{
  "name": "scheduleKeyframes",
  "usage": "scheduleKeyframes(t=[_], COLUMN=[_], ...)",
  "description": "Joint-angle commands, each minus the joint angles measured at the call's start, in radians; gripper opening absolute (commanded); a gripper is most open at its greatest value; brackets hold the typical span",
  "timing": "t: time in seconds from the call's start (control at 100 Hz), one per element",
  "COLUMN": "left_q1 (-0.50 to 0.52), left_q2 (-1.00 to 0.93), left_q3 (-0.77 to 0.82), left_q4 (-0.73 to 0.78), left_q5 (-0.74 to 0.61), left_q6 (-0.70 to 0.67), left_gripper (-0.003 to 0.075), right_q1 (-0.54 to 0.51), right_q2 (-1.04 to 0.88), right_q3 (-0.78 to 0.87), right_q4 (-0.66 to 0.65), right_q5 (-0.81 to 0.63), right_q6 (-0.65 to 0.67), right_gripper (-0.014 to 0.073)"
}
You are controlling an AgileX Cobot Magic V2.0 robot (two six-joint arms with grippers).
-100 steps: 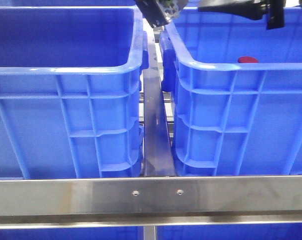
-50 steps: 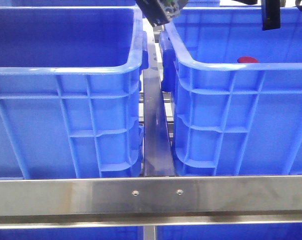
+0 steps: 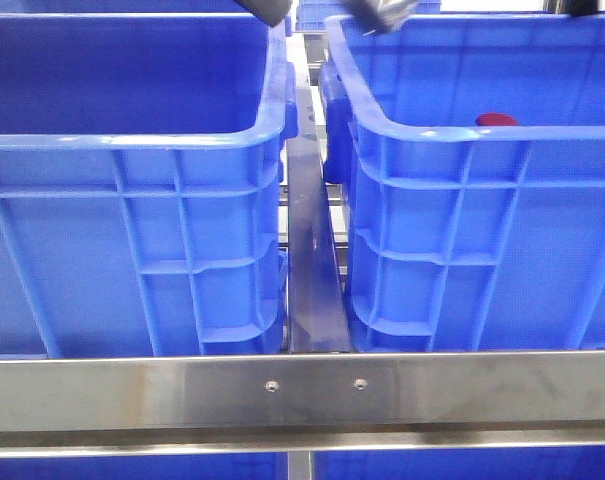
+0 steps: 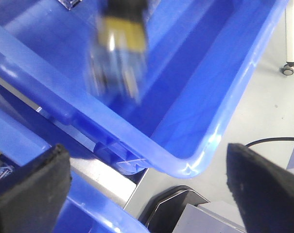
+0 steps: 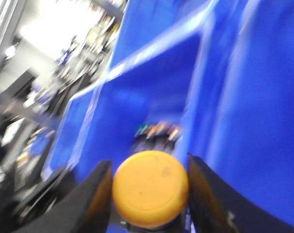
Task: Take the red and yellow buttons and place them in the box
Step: 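Lower the yellow button into the bin beside the red one and release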
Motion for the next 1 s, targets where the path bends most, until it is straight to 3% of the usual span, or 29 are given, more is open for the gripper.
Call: scheduleKeyframes(t=[0.0,0.14,0.34,0.46,0.99], left_q1=[-0.005,-0.005,-0.005,-0.005,-0.005], left_q2=[-0.039,-0.039,-0.039,-0.039,-0.039], left_q3=[-0.029,-0.029,-0.029,-0.029,-0.029], left_q4=[-0.047,-0.059,-0.062,-0.062,-0.062], left_q5=[-0.039,-0.039,-0.041,-0.041,-0.043], left_q6=[0.001,0.001,0.001,0.001,0.001], left_gripper=[0.0578,0.0546,0.0487,0.0456,0.0398], right_q1=[-0.057,-0.119,-0.126,-0.126,-0.126], right_q2=[-0.03,-0.03,-0.015,0.02,0.361], right_q3=[-0.064,-0.101,-0.105,-0.106,-0.306], right_q4=[0.051,-0.007,-0.012,-0.002,-0.003], right_q5=[-0.027,-0.17,-0.441,-0.569,-0.653], right_q6=[-0.093,-0.231,-0.488,-0.556,-0.64], right_gripper=[0.0281,0.0281,0.0281,0.0281,0.0281])
